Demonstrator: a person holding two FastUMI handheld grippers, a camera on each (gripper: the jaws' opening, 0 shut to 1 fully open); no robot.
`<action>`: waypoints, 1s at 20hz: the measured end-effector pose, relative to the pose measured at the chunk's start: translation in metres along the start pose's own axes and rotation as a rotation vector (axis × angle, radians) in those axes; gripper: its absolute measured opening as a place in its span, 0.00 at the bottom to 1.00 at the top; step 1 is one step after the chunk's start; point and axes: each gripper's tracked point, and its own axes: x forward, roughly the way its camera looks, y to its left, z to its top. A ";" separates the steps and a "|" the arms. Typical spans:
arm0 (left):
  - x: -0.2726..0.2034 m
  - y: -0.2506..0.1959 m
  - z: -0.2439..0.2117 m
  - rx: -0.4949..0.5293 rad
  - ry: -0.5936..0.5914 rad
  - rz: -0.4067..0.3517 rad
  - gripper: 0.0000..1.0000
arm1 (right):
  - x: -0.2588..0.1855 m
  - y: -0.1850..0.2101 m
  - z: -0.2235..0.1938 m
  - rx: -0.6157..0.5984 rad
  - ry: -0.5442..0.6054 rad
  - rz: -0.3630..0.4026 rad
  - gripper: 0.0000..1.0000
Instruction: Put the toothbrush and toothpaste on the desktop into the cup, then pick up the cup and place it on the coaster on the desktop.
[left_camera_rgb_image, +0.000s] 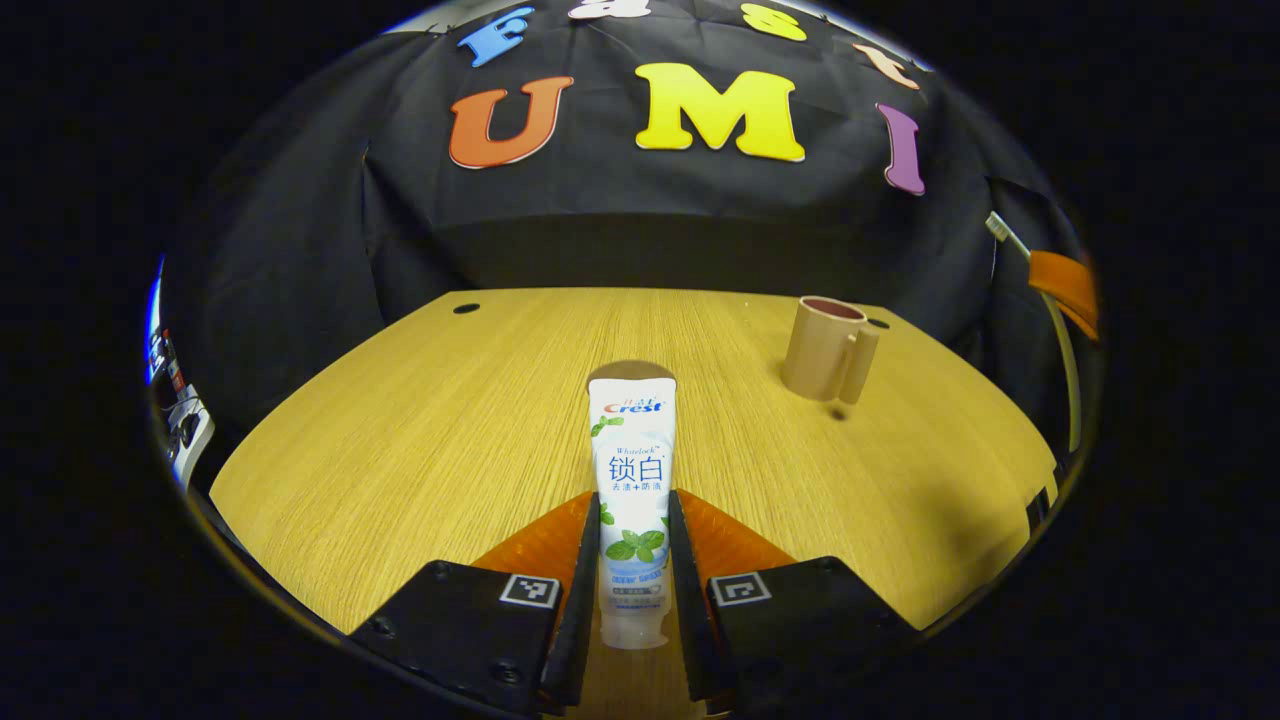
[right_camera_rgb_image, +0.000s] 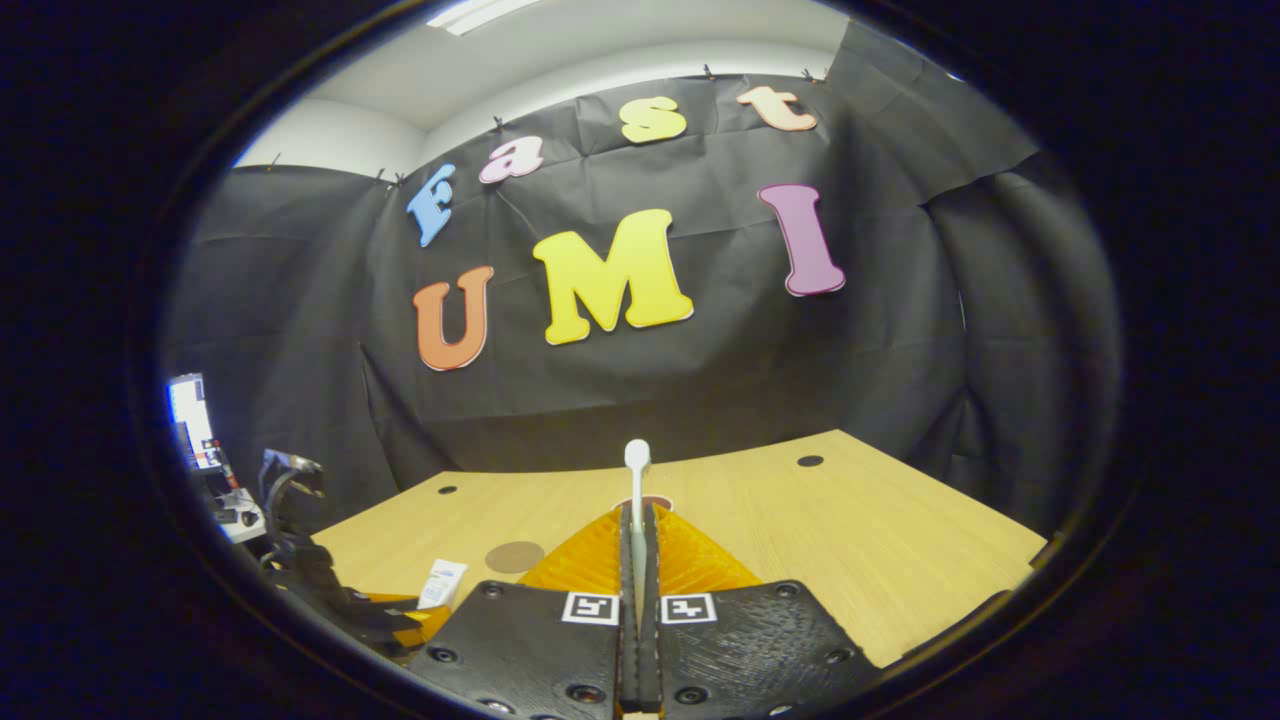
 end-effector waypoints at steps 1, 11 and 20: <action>-0.004 -0.002 0.008 -0.018 -0.026 -0.011 0.41 | 0.008 0.003 0.003 -0.007 -0.001 0.004 0.01; -0.014 -0.041 0.106 -0.052 -0.206 -0.102 0.40 | 0.151 0.023 0.029 -0.047 0.032 0.054 0.00; 0.004 -0.040 0.096 -0.038 -0.163 -0.107 0.41 | 0.246 0.023 0.007 -0.048 0.072 0.051 0.02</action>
